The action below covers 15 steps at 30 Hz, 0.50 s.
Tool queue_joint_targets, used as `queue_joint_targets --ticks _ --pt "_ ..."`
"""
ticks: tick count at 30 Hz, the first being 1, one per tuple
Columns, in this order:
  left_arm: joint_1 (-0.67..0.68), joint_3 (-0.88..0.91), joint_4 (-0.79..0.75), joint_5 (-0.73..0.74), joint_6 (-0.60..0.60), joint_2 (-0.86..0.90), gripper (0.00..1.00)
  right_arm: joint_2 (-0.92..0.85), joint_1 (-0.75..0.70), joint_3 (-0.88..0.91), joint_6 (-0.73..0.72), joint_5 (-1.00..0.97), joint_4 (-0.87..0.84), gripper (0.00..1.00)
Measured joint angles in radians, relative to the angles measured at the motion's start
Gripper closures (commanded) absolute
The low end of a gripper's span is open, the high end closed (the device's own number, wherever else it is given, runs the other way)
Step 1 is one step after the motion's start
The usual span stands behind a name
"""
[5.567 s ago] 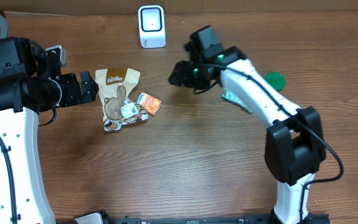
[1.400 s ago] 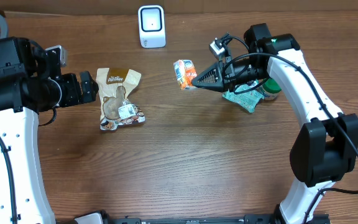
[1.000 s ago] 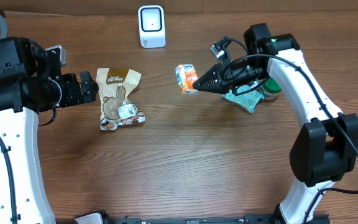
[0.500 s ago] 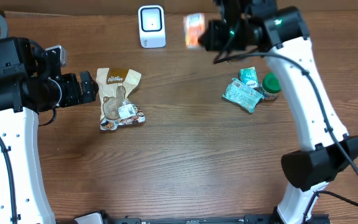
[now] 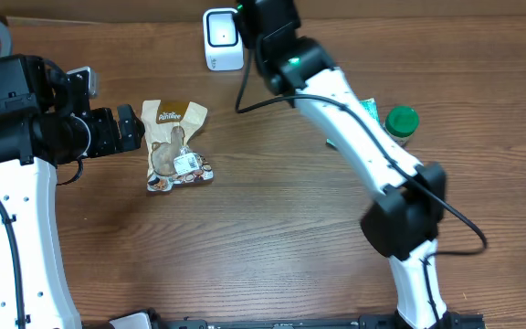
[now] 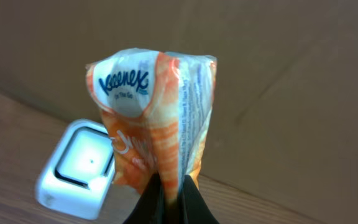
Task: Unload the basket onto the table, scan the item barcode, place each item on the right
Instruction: 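Hold the orange pack's label in front of the white scanner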
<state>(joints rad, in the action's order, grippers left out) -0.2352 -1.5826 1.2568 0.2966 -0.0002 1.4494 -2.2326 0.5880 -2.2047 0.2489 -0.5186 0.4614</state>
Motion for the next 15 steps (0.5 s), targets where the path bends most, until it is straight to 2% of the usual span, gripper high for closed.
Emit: queue_joint_targets --ticks 7,11,15 --pt "0.0 0.0 0.002 0.0 0.0 0.0 0.0 -0.171 0.001 0.0 0.348 -0.043 -0.265 0.96" --pt "0.0 0.0 0.0 0.0 0.0 0.0 0.0 -0.24 0.001 0.0 0.549 -0.042 -0.314 0.96" --pt "0.0 0.0 0.0 0.0 0.0 0.0 0.0 -0.294 0.001 0.0 0.658 -0.031 -0.351 0.96"
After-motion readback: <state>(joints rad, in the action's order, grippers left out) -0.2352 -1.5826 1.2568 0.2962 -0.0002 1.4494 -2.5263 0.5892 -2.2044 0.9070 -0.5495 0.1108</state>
